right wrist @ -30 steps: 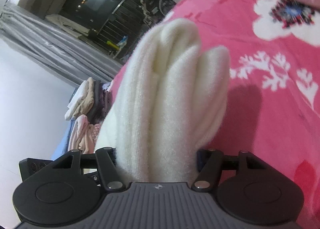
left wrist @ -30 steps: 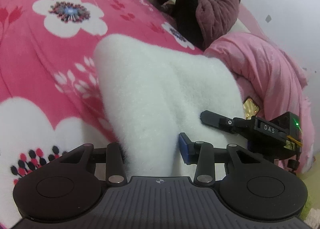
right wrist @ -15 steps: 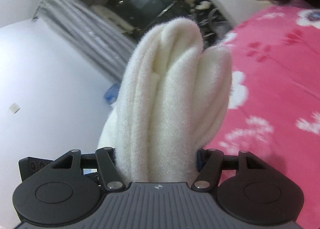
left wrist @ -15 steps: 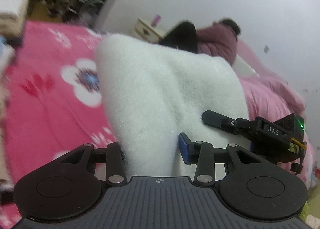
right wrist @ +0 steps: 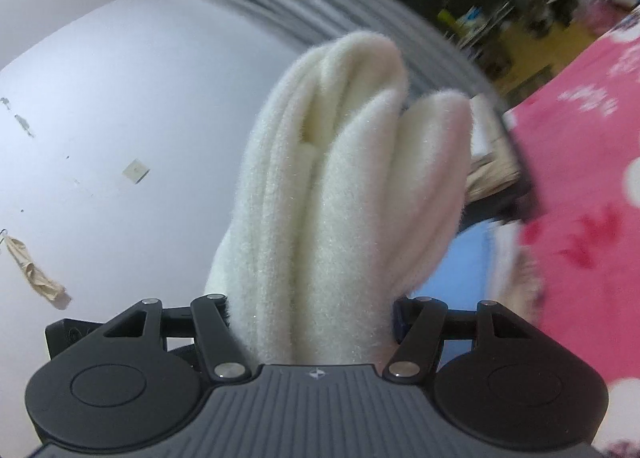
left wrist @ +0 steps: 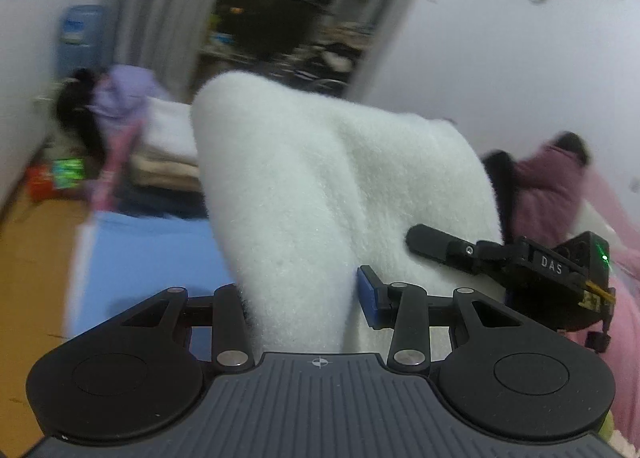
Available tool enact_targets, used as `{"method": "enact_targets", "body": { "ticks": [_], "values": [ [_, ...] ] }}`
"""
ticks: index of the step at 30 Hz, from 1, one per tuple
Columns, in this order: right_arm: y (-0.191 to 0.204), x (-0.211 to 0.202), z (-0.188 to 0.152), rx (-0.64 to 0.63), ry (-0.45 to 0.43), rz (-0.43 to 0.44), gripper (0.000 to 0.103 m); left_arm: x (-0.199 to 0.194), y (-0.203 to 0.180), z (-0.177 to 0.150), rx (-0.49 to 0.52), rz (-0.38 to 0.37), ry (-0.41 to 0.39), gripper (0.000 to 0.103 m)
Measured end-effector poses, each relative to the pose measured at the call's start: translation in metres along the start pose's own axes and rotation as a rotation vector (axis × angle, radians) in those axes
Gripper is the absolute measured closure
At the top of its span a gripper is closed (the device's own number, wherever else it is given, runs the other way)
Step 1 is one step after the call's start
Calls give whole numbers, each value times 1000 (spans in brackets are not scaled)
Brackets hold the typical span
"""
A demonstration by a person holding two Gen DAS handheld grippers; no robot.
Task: Fold clothes
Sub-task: 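Carry the held sweater with both grippers onto the clothes stack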
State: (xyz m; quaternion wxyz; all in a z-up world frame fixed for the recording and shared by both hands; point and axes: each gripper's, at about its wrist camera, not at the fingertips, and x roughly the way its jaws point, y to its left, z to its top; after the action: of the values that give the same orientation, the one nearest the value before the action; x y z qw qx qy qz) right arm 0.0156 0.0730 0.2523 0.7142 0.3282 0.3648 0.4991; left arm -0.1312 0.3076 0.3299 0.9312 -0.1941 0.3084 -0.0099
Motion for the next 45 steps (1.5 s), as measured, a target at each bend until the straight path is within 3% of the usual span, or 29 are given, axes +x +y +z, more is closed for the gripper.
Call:
{"method": "enact_targets", "body": {
  "ticks": [5,12,15,20,23,25,29,31,33,36,38,39,41,43,45],
  "values": [
    [-25,73,6,117,71,40,37,34,54,15,-68,58,25,64],
    [-100,149,-4,196,147,-62,37,118,130,0,-171,93,105,64],
    [-118,162,-6,206,164,-87,37,132,151,-5,-222,65,116,64],
    [-115,162,0,188,179,-72,35,129,150,0,-193,53,116,62],
    [-132,164,-9,220,176,-105,27,142,157,-9,-195,71,148,51],
    [-146,164,-15,252,182,-99,26,141,168,-13,-243,48,154,46],
    [-147,139,-9,240,200,-70,19,113,173,-9,-280,27,110,48],
    [-141,113,-3,189,164,-90,14,94,171,-4,-267,53,67,48],
    [-124,85,9,92,90,-119,15,76,165,1,-231,78,5,48],
    [-86,61,27,-114,-10,-161,39,58,138,6,-118,55,-75,48],
    [-53,68,26,-286,-33,-138,49,68,119,-1,-59,27,-29,48],
    [-38,73,20,-378,-33,-124,56,73,109,-4,-30,14,-5,48],
    [-22,87,-4,-554,13,-139,59,87,98,-16,19,23,40,49],
    [-26,109,-34,-692,103,-207,65,106,97,-33,57,75,79,49],
    [-46,118,-57,-751,135,-256,65,109,102,-43,57,71,70,50]
  ]
}}
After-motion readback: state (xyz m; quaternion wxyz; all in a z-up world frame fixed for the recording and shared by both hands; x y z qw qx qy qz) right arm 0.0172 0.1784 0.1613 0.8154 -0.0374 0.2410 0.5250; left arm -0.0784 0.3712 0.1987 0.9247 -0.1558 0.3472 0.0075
